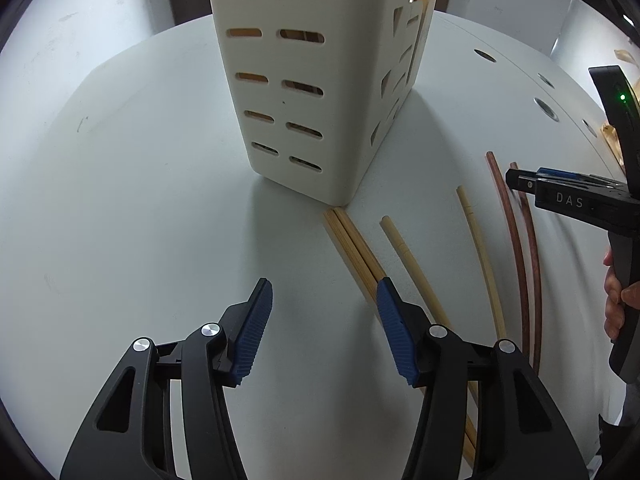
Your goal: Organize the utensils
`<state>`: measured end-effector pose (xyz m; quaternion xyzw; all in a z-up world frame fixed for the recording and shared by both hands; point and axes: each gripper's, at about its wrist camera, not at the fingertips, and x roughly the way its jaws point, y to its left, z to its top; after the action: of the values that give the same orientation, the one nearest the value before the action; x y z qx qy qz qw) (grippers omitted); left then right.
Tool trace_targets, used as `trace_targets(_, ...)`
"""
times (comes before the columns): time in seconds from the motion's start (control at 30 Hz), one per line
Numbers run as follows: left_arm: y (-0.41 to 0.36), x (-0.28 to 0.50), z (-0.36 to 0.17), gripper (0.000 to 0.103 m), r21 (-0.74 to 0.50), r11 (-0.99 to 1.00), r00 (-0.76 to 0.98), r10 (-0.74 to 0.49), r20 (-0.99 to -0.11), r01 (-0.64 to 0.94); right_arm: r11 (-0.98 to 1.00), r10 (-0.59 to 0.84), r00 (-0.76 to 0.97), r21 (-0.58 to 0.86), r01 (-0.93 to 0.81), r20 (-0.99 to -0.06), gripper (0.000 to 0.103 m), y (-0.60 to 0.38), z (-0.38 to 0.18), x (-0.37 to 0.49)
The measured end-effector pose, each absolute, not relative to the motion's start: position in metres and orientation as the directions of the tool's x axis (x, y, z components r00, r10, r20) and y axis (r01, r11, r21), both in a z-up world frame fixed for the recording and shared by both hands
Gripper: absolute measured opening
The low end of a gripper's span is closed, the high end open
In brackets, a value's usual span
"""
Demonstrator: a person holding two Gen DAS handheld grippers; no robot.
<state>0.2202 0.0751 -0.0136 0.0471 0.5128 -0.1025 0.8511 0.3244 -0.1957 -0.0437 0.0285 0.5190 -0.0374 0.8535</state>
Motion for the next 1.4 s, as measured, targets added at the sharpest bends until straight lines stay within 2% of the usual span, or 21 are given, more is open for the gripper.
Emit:
trace_targets(0.07,0.076,0.221,-0.014,0.054,-0.022,0.974,0.462,-0.126,-0.878,0.224,0.997,-0.027,0.462,0.01,0.079,-0.887,0.05,-0.195,-0.043,0.323)
trace_targets(0.13,0.076,0.221,-0.013,0.053,-0.013,0.975,0.463,-0.118,-0.878,0.224,0.998,-0.017,0.463,0.013,0.062,-0.886,0.04,-0.193,-0.042,0.32)
trace_targets(0.2,0.076,0.22,-0.013,0.053,-0.01,0.974,0.467,-0.118,-0.876,0.226,0.999,-0.005,0.46,0.013,0.036,-0.888,0.022,-0.189,-0.041,0.318)
trace_targets(0.27,0.077,0.221,-0.012,0.051,-0.019,0.974,0.463,-0.124,-0.878,0.225,1.0,0.0,0.461,0.009,0.018,-0.887,0.017,-0.187,-0.04,0.316)
trace_targets(0.4,0.09,0.225,-0.011,0.049,-0.11,0.973,0.441,-0.191,-0.877,0.204,1.0,0.012,0.469,0.019,0.011,-0.883,0.017,-0.188,-0.04,0.314)
trace_targets(0.57,0.092,0.229,-0.014,0.048,-0.098,0.973,0.441,-0.184,-0.878,0.21,0.999,-0.009,0.483,-0.031,-0.038,-0.876,0.013,-0.175,-0.039,0.307)
trace_targets(0.7,0.103,0.238,-0.013,0.047,-0.177,0.967,0.425,-0.241,-0.872,0.185,0.996,0.049,0.482,0.007,-0.088,-0.875,0.008,-0.175,-0.038,0.302)
trace_targets(0.83,0.099,0.24,-0.014,0.045,-0.112,0.976,0.457,-0.188,-0.87,0.189,0.989,0.104,0.509,0.037,-0.14,-0.855,0.008,-0.181,-0.04,0.296)
trace_targets(1.03,0.103,0.245,-0.011,0.042,-0.199,0.966,0.435,-0.253,-0.864,0.167,0.966,0.256,0.49,0.211,-0.147,-0.833,0.008,-0.2,-0.04,0.299)
trace_targets(1.2,0.088,0.247,-0.014,0.043,-0.114,0.971,0.466,-0.201,-0.862,0.208,0.965,0.259,0.492,0.206,-0.161,-0.831,0.008,-0.195,-0.04,0.302)
trace_targets(1.4,0.081,0.248,-0.015,0.043,-0.105,0.975,0.463,-0.188,-0.866,0.198,0.96,0.271,0.491,0.195,-0.202,-0.828,0.008,-0.181,-0.037,0.29)
